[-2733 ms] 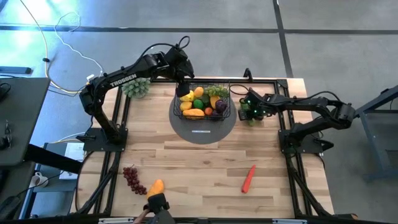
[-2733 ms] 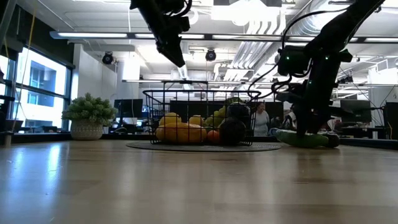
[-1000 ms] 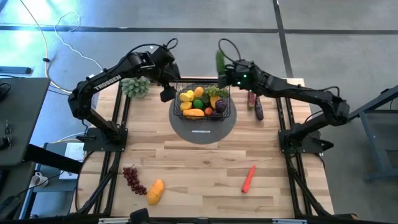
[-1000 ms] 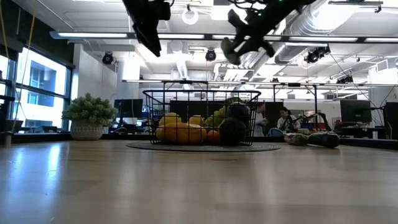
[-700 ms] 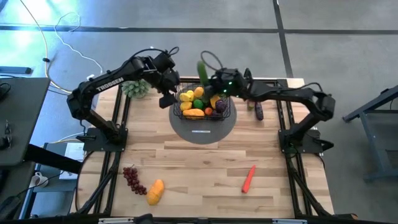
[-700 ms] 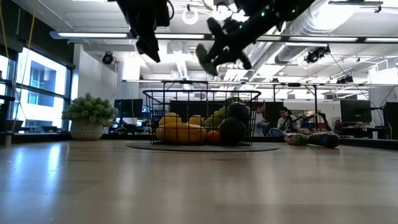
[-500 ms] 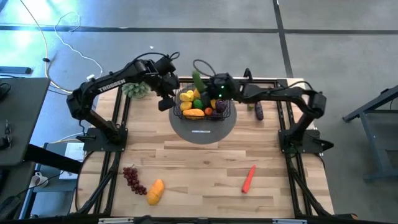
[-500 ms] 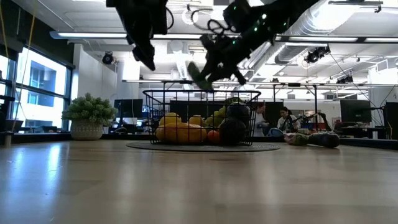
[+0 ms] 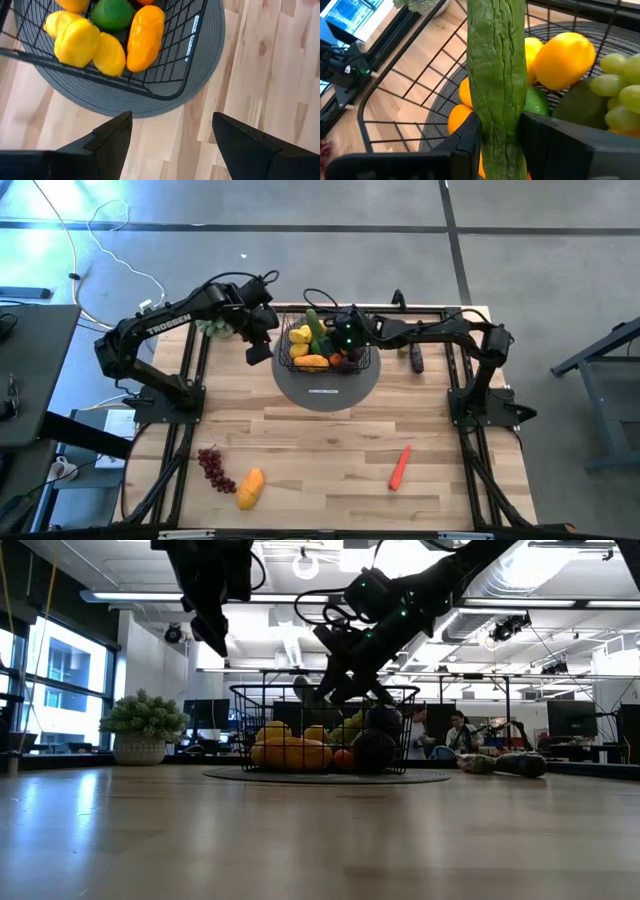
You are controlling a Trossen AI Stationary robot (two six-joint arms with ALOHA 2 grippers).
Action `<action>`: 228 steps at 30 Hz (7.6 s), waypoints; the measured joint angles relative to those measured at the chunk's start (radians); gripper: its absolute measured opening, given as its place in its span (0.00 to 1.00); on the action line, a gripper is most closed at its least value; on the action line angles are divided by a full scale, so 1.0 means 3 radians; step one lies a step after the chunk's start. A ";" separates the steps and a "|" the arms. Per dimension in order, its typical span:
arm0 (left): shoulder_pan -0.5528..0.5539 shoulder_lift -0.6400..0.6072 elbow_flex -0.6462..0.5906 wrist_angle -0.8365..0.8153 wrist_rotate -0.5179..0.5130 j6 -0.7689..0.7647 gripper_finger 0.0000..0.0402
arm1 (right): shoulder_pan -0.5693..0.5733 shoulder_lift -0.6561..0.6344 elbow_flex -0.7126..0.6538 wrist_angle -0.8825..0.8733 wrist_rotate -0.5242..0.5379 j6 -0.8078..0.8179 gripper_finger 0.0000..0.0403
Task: Build produce basket
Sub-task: Put the green cucumber into the wire basket, then put the yellow mango into the wire basket
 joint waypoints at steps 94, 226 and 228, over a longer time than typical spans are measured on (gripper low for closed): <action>-0.3560 -0.0610 -0.0414 -0.0027 -0.1684 -0.5576 0.66 | -0.0073 -0.0819 0.0003 -0.1382 -0.0898 -0.0773 0.59; -0.0726 0.0160 -0.0413 0.2013 -0.1413 -0.1135 0.48 | 0.0042 -0.1254 0.0296 -0.2081 0.0351 0.0047 0.59; -0.0676 0.0243 -0.0413 0.1995 -0.1364 -0.1055 0.49 | 0.0042 -0.1254 0.0296 -0.2081 0.0350 0.0082 0.59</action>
